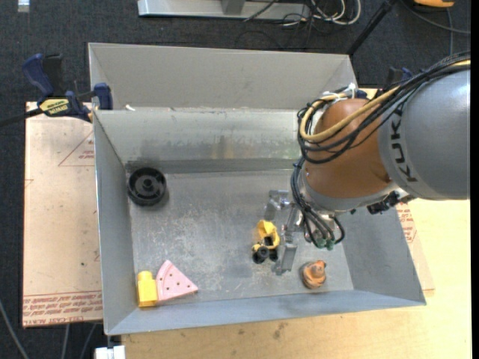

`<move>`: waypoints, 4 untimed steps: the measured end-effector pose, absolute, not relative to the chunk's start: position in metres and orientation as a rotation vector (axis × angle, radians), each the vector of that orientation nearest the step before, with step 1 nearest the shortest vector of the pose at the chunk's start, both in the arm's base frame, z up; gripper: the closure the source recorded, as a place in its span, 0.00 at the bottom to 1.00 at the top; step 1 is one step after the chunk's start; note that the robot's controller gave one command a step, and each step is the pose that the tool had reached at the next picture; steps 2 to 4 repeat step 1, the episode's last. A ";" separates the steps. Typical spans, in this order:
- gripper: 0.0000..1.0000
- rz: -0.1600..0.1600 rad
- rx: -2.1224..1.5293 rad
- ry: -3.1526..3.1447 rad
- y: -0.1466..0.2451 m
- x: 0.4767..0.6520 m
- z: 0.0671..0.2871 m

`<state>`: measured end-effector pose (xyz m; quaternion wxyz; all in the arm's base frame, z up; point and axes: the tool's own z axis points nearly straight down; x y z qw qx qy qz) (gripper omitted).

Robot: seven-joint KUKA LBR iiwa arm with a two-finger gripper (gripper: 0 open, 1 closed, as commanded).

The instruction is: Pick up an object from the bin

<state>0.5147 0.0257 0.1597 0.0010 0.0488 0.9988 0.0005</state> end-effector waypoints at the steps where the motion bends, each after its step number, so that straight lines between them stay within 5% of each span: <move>1: 0.00 0.002 -0.006 3.141 0.024 0.503 0.128; 4: 0.00 0.002 -0.006 3.141 0.024 0.503 0.128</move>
Offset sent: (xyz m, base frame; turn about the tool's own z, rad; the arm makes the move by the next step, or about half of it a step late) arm -0.0025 -0.0044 -0.0623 0.0839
